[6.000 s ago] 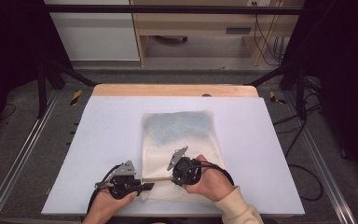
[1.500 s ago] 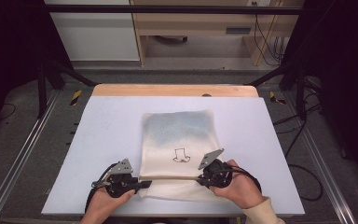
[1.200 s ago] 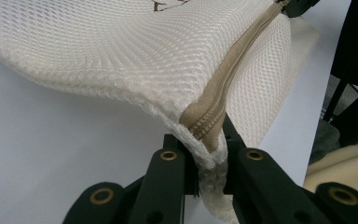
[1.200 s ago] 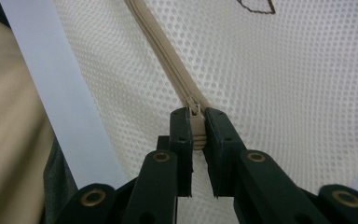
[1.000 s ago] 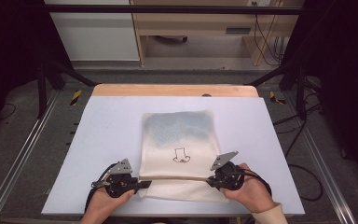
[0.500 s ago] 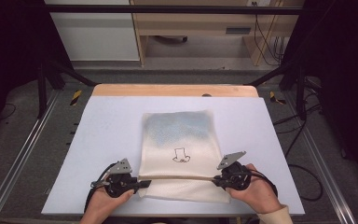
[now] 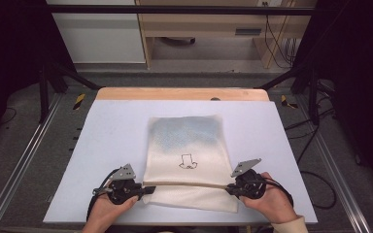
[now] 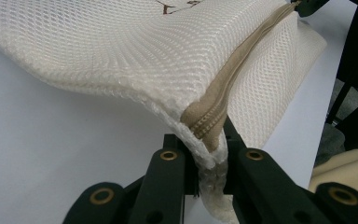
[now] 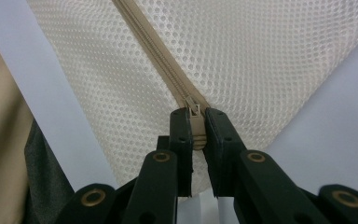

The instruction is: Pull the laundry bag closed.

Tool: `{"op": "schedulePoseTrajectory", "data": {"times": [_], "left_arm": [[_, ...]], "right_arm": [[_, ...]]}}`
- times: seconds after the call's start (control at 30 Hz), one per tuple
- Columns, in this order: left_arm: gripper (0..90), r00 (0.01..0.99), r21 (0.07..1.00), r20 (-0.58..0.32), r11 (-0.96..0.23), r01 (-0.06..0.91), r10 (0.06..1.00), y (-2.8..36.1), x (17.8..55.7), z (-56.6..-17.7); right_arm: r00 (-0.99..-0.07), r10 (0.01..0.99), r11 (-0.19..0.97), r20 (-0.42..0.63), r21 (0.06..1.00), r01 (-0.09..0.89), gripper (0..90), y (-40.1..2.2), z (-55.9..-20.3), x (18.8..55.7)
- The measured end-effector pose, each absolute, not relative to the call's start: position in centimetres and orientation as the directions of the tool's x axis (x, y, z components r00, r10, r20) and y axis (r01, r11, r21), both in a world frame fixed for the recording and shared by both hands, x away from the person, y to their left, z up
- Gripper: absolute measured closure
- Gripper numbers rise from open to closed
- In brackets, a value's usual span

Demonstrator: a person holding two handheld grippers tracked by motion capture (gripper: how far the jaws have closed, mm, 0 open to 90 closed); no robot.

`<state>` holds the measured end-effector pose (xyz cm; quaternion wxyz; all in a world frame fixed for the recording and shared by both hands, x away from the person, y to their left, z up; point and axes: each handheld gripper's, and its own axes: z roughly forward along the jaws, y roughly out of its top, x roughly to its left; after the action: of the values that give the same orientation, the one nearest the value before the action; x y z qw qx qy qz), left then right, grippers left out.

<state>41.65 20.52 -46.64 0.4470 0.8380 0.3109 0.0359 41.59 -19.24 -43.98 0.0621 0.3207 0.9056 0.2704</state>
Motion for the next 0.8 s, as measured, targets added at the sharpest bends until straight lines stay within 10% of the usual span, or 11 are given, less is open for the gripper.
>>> {"op": "schedulePoseTrajectory", "data": {"times": [0.8], "left_arm": [[84.0, 0.799, 0.771, -0.208, -0.408, 0.489, 0.564, 21.05, 41.74, -46.40]], "right_arm": [[-0.778, 0.625, 0.639, 0.069, 0.527, 0.561, 82.0, -20.14, -44.23, 41.32]]}}
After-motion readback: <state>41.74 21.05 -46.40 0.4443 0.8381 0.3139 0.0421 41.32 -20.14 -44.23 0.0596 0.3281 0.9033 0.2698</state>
